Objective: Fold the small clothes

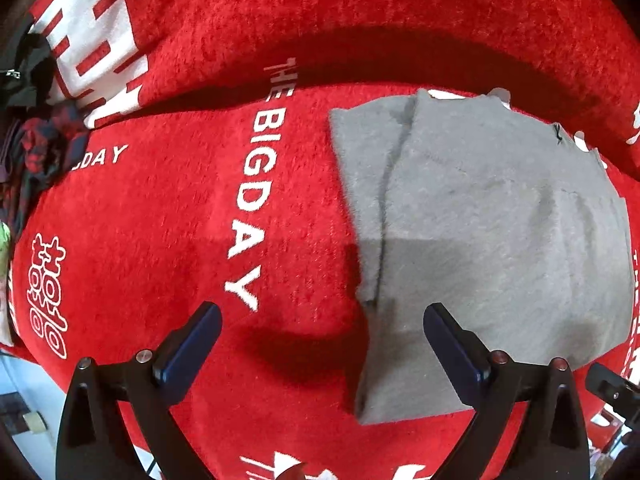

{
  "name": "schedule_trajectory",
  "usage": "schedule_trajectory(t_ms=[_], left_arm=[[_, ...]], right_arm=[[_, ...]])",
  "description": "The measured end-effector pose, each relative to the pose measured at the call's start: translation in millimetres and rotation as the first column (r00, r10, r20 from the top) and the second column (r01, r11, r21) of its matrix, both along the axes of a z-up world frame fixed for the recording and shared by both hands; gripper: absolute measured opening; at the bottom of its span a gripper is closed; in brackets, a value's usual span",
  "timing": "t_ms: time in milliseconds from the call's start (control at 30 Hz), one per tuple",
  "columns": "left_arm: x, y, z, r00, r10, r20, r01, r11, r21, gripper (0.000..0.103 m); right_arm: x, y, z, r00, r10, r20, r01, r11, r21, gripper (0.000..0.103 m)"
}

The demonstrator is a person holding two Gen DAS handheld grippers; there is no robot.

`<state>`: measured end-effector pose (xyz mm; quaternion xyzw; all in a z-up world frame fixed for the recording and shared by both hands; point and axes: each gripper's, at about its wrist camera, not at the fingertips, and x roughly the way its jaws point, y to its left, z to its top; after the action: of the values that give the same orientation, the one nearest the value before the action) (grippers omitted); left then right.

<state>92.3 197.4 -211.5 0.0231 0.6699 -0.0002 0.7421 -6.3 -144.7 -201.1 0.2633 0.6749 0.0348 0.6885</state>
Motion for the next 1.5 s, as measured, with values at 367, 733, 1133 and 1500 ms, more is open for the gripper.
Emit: schedule_trajectory(t_ms=[367,733,1133,1500], left_arm=[[-4,31,-14,0.998,0.023,-0.063,-0.027,0.998,-0.056,0.101],[-14,63,-32,0.983,0.104,-0.155,-0.142,0.954,-0.262,0.101],[-8,60,-40,0.985,0.071,-0.156,-0.117,0.943,-0.311,0.101],[7,70,-46,0.975,0.125,-0.182,-0.199,0.855,-0.479,0.101]], right_arm=[[-15,19,-21,0.990,-0.132,-0.055,0.139,0.978,0.153,0.073],[-24,53,-53,0.957,-0.266,-0.112,0.289,0.882,0.372,0.073],[-20,75,-73,0.891,-0.438,-0.118,0.440,0.771,0.460,0.073],[-10,72,-87,0.849,-0.504,-0.159,0.502,0.675,0.540,0.070]])
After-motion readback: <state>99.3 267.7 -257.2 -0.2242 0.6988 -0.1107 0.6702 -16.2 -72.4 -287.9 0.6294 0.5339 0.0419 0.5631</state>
